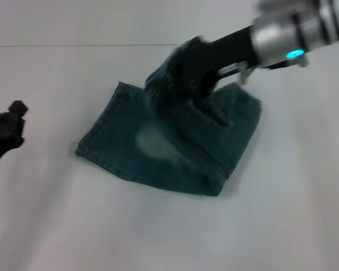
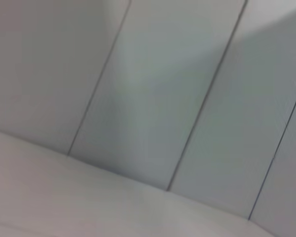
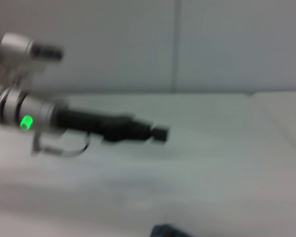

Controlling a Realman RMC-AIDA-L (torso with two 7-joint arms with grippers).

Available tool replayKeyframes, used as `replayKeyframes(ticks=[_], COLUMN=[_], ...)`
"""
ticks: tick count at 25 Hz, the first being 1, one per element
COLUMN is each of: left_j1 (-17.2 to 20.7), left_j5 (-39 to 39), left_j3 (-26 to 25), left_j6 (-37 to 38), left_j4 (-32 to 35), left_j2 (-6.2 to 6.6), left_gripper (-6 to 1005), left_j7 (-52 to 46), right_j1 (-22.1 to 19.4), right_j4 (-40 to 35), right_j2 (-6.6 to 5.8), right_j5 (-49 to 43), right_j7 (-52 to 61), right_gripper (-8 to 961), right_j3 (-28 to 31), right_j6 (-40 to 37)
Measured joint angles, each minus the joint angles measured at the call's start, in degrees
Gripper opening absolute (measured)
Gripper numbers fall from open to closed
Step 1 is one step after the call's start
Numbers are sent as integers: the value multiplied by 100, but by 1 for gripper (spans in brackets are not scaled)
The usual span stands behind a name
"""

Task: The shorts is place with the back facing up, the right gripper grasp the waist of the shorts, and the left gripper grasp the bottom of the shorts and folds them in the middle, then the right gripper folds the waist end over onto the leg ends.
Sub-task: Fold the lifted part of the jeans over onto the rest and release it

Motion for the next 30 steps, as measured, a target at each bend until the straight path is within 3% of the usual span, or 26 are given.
replayKeyframes(ticks=[6, 9, 11, 16, 21, 25, 30], left_j1=[243, 276, 292, 304, 311, 310, 296], left_j5=[-8, -10, -8, 31, 39, 47, 58], left_j3=[-21, -23, -25, -18, 39, 61, 116], left_j6=[445, 515, 556, 591, 607, 616, 670], left_j4=[389, 402, 405, 406, 371, 356, 344], left_j2=[-8, -13, -13, -11, -11, -10, -11], left_gripper=[37, 38, 38, 38, 37, 37, 37], left_j7=[-438, -512, -556, -562, -538, -512, -500], right_j1=[505, 698, 759, 750, 664, 268, -407], right_j4=[15, 158, 215, 182, 113, -499, -1760], right_j2=[477, 576, 608, 604, 583, 546, 530], right_j5=[-864, -979, -894, -557, -528, -420, -299], right_j7=[-3, -14, -89, -171, -152, -50, 301], right_gripper=[49, 49, 49, 293, 503, 666, 767], right_j3=[-627, -1068, -1327, -1778, -1796, -1719, -1738], right_j6=[670, 894, 978, 971, 823, 464, -136])
